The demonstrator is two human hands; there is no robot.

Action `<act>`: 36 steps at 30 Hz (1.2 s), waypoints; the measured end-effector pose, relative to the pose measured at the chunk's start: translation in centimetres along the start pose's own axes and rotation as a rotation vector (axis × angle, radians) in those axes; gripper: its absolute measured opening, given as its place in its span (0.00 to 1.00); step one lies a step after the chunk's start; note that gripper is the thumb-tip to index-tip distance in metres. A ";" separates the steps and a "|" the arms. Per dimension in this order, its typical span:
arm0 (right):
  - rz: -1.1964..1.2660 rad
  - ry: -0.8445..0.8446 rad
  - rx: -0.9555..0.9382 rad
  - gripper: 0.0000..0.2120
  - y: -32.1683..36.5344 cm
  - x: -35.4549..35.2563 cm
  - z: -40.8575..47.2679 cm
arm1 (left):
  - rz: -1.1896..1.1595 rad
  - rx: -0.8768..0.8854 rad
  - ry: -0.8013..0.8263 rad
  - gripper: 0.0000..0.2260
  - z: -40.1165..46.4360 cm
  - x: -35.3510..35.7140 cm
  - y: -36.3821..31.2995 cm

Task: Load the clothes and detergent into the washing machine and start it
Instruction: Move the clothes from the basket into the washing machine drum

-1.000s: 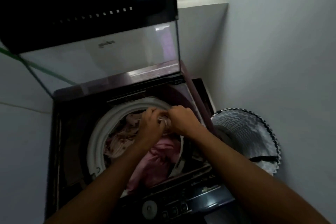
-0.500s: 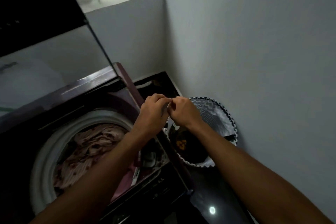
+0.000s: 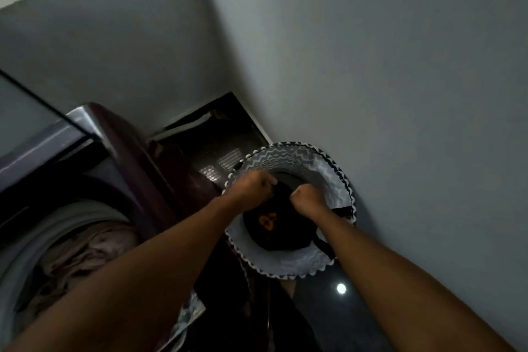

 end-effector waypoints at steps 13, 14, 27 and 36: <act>0.017 0.204 0.262 0.29 -8.5 14.2 18.1 | 0.159 -0.252 0.216 0.17 13.6 14.1 10.1; -0.020 0.203 0.279 0.30 -9.2 15.3 19.5 | 0.197 -0.259 0.228 0.18 14.3 15.2 10.8; -0.106 0.119 0.269 0.21 -11.5 19.0 24.6 | 0.350 -0.219 0.405 0.28 17.6 22.2 14.4; 0.082 0.091 0.209 0.26 -7.6 12.4 17.7 | 0.413 -0.295 0.511 0.26 14.8 16.1 9.4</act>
Point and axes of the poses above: each hand's wrist, its own z-axis towards the middle knuckle, its own x-axis out of the palm, y = z × x, the point moved 1 cm from there along z, towards the middle knuckle, and after that the axes turned 6 degrees about -z, right-handed, at the moved point
